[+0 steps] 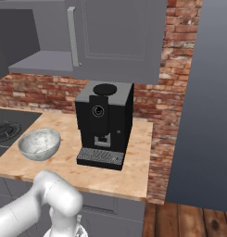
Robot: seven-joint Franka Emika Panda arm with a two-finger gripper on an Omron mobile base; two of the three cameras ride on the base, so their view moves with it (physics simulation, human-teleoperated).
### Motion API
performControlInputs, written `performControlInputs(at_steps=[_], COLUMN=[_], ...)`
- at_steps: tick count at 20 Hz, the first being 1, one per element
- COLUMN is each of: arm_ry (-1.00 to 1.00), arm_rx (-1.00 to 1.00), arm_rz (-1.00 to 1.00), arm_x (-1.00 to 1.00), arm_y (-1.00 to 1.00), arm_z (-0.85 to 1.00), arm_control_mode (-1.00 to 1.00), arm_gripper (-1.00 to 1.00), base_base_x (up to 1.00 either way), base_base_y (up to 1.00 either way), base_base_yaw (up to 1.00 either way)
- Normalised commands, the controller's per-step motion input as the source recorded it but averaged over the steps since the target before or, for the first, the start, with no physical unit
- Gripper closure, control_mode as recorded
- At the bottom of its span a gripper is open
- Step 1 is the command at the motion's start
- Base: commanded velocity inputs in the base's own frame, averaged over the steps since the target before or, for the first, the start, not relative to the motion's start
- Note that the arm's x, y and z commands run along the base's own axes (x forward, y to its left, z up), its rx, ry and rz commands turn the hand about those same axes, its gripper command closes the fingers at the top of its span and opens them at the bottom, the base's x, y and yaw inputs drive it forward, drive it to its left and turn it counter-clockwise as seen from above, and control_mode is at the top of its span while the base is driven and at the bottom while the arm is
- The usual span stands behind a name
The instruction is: Open the cabinet and move the ladle to the pot. Then close the cabinet.
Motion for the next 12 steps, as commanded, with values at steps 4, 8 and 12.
performControlInputs(at_steps=[4, 8, 12], arm_ry=[0.04, 0.10, 0.17], arm_rx=[0.01, 0.09, 0.20], arm_rz=[-0.11, -0.10, -0.07], arm_x=[0.42, 0.32, 0.28], arm_y=[0.02, -0.04, -0.28], arm_z=[0.00, 0.00, 0.08], arm_control_mode=[-1.00, -1.00, -1.00], arm_gripper=[-1.00, -1.00, -1.00], base_base_x=[0.00, 0.00, 0.00], base_base_y=[0.00, 0.00, 0.00], base_base_yaw=[0.00, 0.00, 0.00])
